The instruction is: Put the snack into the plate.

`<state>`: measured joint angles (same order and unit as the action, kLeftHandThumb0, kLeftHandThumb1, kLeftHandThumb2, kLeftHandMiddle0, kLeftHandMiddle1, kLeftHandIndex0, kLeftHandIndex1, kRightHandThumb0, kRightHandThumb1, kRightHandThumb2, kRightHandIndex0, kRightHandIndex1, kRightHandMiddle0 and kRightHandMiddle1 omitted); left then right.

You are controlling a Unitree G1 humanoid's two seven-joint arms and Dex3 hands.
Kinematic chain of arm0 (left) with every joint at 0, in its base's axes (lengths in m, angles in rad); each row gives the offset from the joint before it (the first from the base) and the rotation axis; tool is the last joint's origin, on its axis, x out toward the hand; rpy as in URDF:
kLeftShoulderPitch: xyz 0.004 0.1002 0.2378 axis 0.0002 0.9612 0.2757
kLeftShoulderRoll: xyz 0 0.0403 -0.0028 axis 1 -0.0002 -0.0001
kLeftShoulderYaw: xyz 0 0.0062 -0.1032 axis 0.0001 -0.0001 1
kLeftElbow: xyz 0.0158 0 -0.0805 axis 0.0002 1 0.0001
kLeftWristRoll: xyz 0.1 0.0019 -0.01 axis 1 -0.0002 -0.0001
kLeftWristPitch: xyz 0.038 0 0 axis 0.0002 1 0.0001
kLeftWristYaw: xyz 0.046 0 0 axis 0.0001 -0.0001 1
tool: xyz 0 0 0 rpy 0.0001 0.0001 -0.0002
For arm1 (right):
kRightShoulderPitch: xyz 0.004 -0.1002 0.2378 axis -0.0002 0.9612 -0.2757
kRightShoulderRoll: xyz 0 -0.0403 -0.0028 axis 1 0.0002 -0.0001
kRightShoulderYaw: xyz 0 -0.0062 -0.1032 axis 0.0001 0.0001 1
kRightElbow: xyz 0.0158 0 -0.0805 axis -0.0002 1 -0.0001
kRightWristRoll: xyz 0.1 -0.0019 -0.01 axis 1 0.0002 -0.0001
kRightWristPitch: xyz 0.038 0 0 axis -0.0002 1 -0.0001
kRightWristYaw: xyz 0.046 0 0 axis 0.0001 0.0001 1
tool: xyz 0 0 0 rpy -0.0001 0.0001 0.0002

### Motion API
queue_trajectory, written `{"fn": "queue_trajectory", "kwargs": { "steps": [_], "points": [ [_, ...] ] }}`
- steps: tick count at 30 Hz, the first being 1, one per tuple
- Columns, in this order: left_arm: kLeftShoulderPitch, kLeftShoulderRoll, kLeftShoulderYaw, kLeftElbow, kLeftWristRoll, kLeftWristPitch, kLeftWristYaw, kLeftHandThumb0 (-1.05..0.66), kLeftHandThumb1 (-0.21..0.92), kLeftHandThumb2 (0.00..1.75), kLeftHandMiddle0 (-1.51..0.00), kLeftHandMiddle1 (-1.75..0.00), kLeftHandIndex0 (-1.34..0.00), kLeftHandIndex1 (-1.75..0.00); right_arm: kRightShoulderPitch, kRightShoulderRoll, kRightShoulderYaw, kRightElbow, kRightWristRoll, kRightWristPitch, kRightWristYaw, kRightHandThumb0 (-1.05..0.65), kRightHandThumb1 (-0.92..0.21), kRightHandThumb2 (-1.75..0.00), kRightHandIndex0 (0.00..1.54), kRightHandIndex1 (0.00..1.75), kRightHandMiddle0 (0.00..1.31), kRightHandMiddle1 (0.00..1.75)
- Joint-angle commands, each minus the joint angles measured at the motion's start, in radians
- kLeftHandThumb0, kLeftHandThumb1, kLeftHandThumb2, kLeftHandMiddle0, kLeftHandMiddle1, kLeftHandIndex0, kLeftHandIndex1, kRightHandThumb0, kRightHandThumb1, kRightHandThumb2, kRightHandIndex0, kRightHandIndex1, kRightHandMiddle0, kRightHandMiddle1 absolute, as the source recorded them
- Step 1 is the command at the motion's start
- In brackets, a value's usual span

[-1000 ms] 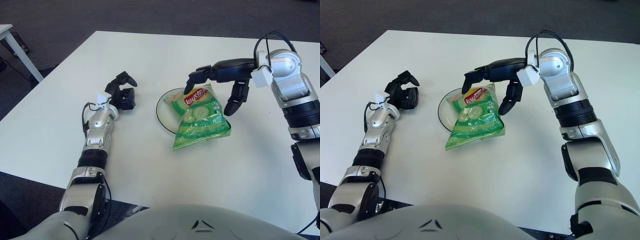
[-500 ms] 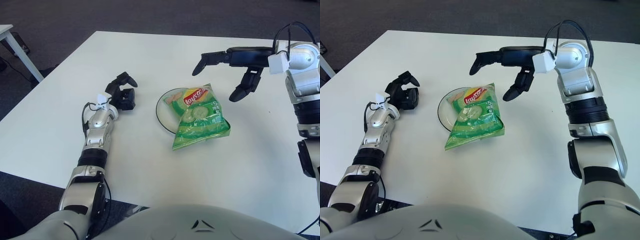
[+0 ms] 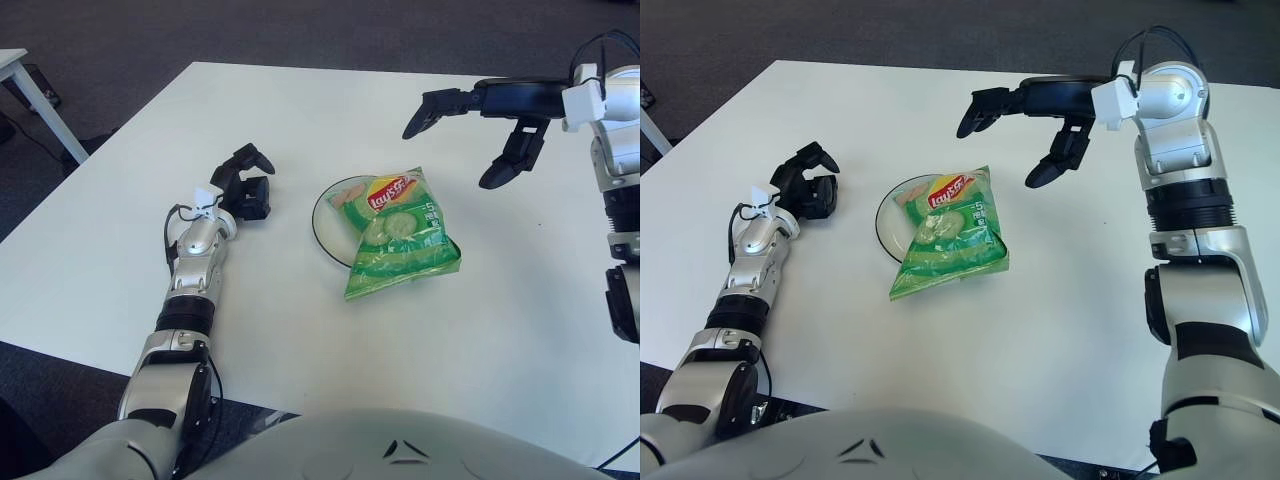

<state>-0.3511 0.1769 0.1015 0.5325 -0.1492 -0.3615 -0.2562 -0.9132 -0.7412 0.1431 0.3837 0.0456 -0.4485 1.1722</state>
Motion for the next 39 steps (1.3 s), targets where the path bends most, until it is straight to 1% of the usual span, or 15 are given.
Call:
{"fn": "queue_trajectory", "kwargs": {
  "steps": [1, 5, 10, 11, 12, 13, 14, 15, 16, 18, 21, 24, 27, 30, 39],
  "points": [
    [0.147, -0.075, -0.004, 0.087, -0.008, -0.003, 0.007, -0.45, 0.40, 1.21, -1.21, -1.75, -0.54, -1.75, 0.019, -0.014, -0.020, -0.001, -0.029, -0.010, -0.047, -0.60, -0.43, -0.84, 0.14, 0.71, 0.00, 0.87],
    [0.146, -0.073, -0.005, 0.086, -0.004, -0.001, 0.010, -0.45, 0.40, 1.21, -1.21, -1.75, -0.54, -1.75, 0.071, -0.002, -0.028, 0.017, -0.078, -0.034, -0.144, -0.57, -0.43, -0.88, 0.16, 0.75, 0.00, 0.93],
    [0.147, -0.072, -0.004, 0.085, -0.003, 0.001, 0.010, -0.45, 0.40, 1.21, -1.21, -1.75, -0.54, -1.75, 0.086, 0.013, -0.033, 0.042, -0.106, -0.050, -0.224, -0.54, -0.45, -0.91, 0.17, 0.83, 0.00, 1.01],
    [0.147, -0.072, -0.004, 0.084, -0.003, 0.003, 0.011, -0.45, 0.40, 1.21, -1.21, -1.75, -0.54, -1.75, 0.098, 0.034, -0.038, 0.088, -0.142, -0.073, -0.304, -0.52, -0.44, -0.94, 0.19, 0.88, 0.00, 1.08],
    [0.147, -0.071, -0.004, 0.084, -0.003, 0.003, 0.011, -0.45, 0.40, 1.21, -1.20, -1.75, -0.54, -1.75, 0.105, 0.049, -0.041, 0.122, -0.168, -0.090, -0.361, -0.47, -0.43, -0.99, 0.26, 0.97, 0.03, 1.18],
    [0.148, -0.071, -0.004, 0.082, -0.002, 0.007, 0.013, -0.45, 0.41, 1.21, -1.20, -1.75, -0.54, -1.75, 0.133, 0.088, -0.056, 0.176, -0.205, -0.099, -0.489, -0.46, -0.42, -1.01, 0.28, 1.00, 0.03, 1.22],
    [0.149, -0.072, -0.004, 0.081, -0.001, 0.009, 0.014, -0.45, 0.41, 1.20, -1.19, -1.75, -0.54, -1.75, 0.151, 0.114, -0.065, 0.212, -0.228, -0.103, -0.575, -0.15, -0.47, -0.94, 0.39, 1.18, 0.08, 1.31],
    [0.149, -0.072, -0.005, 0.079, -0.001, 0.012, 0.015, -0.45, 0.41, 1.20, -1.19, -1.75, -0.54, -1.75, 0.169, 0.141, -0.078, 0.235, -0.235, -0.095, -0.648, 0.05, -0.51, -0.89, 0.46, 1.29, 0.12, 1.37],
    [0.150, -0.072, -0.005, 0.077, 0.000, 0.014, 0.016, -0.45, 0.41, 1.20, -1.19, -1.75, -0.54, -1.75, 0.178, 0.158, -0.085, 0.250, -0.239, -0.090, -0.693, 0.03, -0.53, -0.88, 0.49, 1.33, 0.15, 1.42],
    [0.151, -0.073, -0.006, 0.073, 0.000, 0.020, 0.017, -0.45, 0.41, 1.20, -1.19, -1.75, -0.54, -1.75, 0.195, 0.181, -0.105, 0.229, -0.216, -0.046, -0.734, 0.01, -0.55, -0.89, 0.57, 1.42, 0.23, 1.53],
    [0.152, -0.074, -0.006, 0.069, -0.001, 0.024, 0.018, -0.45, 0.41, 1.20, -1.20, -1.75, -0.54, -1.75, 0.213, 0.201, -0.120, 0.223, -0.196, -0.006, -0.775, 0.00, -0.53, -0.94, 0.61, 1.49, 0.27, 1.60],
    [0.155, -0.075, -0.006, 0.064, -0.002, 0.027, 0.019, -0.45, 0.41, 1.20, -1.20, -1.75, -0.54, -1.75, 0.234, 0.218, -0.136, 0.232, -0.176, 0.051, -0.813, -0.01, -0.52, -0.99, 0.62, 1.53, 0.28, 1.63],
    [0.159, -0.073, -0.006, 0.060, -0.003, 0.028, 0.015, -0.45, 0.41, 1.20, -1.19, -1.75, -0.54, -1.75, 0.256, 0.246, -0.167, 0.214, -0.148, 0.138, -0.863, -0.01, -0.50, -1.03, 0.60, 1.56, 0.28, 1.68],
    [0.159, -0.073, -0.006, 0.060, 0.000, 0.026, 0.016, -0.45, 0.41, 1.20, -1.19, -1.75, -0.54, -1.75, 0.270, 0.278, -0.205, 0.219, -0.113, 0.192, -0.906, -0.01, -0.49, -1.07, 0.58, 1.59, 0.27, 1.72],
    [0.156, -0.069, -0.008, 0.062, 0.012, 0.028, 0.027, -0.45, 0.40, 1.21, -1.21, -1.75, -0.54, -1.75, 0.316, 0.382, -0.305, 0.256, -0.010, 0.258, -1.016, -0.01, -0.45, -1.15, 0.58, 1.65, 0.28, 1.74]
  ]
}}
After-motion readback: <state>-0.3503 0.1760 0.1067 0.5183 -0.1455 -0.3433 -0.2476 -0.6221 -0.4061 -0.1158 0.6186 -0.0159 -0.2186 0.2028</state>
